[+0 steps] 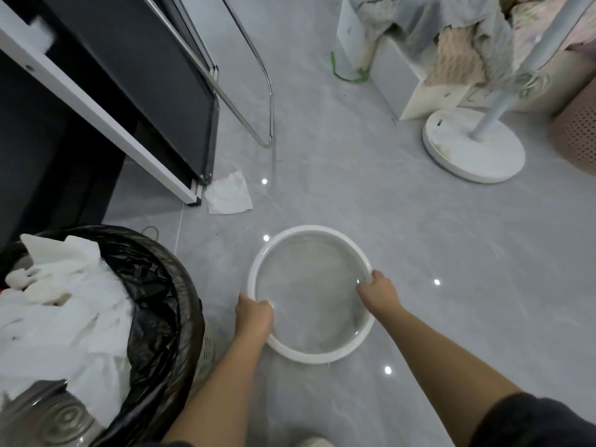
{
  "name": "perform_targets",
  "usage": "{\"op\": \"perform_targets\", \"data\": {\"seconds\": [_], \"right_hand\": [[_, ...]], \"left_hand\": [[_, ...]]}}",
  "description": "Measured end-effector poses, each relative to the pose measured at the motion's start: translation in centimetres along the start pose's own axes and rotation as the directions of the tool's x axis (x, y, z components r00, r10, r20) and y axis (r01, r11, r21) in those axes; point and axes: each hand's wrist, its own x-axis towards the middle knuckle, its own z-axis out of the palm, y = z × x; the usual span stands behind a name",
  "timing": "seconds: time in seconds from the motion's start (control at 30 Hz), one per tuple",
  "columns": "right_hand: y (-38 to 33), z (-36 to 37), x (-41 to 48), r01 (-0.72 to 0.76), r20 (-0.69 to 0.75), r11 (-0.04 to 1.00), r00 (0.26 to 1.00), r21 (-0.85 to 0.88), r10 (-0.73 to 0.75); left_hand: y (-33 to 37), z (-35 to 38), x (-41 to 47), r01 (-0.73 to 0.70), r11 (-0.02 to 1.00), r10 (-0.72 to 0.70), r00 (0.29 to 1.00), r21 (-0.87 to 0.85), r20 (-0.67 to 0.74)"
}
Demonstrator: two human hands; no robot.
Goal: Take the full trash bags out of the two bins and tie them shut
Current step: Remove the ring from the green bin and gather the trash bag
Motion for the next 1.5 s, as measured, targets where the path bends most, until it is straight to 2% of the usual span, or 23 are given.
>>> {"op": "perform_targets", "data": {"seconds": [0.2,0.37,0.47,0.57,0.7,0.83,0.93,1.0,1.07,1.17,1.23,1.3,1.37,1.43,1.5], "right_hand": [[0.6,0.0,0.1,-0.028,0.072,0.999,0.997,-0.021,0.030],[0.1,-0.9,-1.1,0.012,0.077,0.999,0.997,0.042,-0.015],[-1.4,-1.8,-3.1,0.056,0.082,0.989,0.994,0.138,-0.067],[-3.4,-1.7,-6.1,0.046,0.161,0.965,0.983,0.259,-0.090],[-7.8,0.4,-11.1,0.032,0.317,0.930,0.935,0.366,-0.157],[-13.1,2.6,-16.0,0.010,0.450,0.909,0.866,0.418,-0.216],[-15.7,4.1,-18.6,-0.074,0.584,0.912,0.788,0.404,-0.194],[-16.3,4.7,-19.8,-0.131,0.658,0.910,0.731,0.393,-0.179],[-16.5,4.9,-20.7,-0.169,0.679,0.903,0.716,0.394,-0.162],[-16.8,4.8,-21.8,-0.188,0.660,0.905,0.741,0.382,-0.125],[-17.1,4.7,-22.3,-0.199,0.641,0.908,0.762,0.369,-0.094],[-17.1,4.8,-22.5,-0.206,0.621,0.910,0.781,0.360,-0.069],[-16.6,5.0,-22.7,-0.216,0.622,0.911,0.781,0.351,-0.055],[-15.8,5.2,-23.0,-0.213,0.635,0.925,0.771,0.313,-0.037],[-15.0,5.5,-23.4,-0.215,0.665,0.941,0.746,0.262,-0.015]], "left_hand": [[-0.5,0.6,-0.1,-0.007,0.998,0.002,0.997,0.069,0.077],[0.0,0.4,-1.5,-0.031,0.998,0.027,0.997,0.048,0.072],[1.8,-0.9,-3.6,-0.171,0.985,0.172,0.985,-0.010,0.036],[4.0,-4.1,-6.2,-0.351,0.915,0.352,0.936,-0.198,-0.032],[5.9,-9.9,-10.4,-0.493,0.794,0.494,0.864,-0.355,-0.095],[7.0,-16.0,-14.2,-0.556,0.696,0.532,0.824,-0.454,-0.195],[5.7,-21.4,-14.5,-0.612,0.684,0.521,0.791,-0.397,-0.322],[3.9,-25.1,-14.1,-0.638,0.714,0.494,0.750,-0.287,-0.440],[1.1,-28.7,-13.7,-0.607,0.768,0.417,0.718,-0.207,-0.557],[-3.6,-32.4,-13.2,-0.511,0.833,0.263,0.702,-0.211,-0.662],[-6.5,-33.5,-12.7,-0.473,0.839,0.182,0.709,-0.268,-0.682],[-9.0,-33.9,-11.6,-0.372,0.863,0.059,0.745,-0.342,-0.664],[-11.3,-34.1,-10.2,-0.232,0.835,-0.106,0.822,-0.498,-0.560],[-13.2,-33.7,-9.6,-0.042,0.743,-0.246,0.911,-0.668,-0.331],[-14.8,-33.1,-10.2,0.161,0.643,-0.334,0.939,-0.748,-0.085]]}}
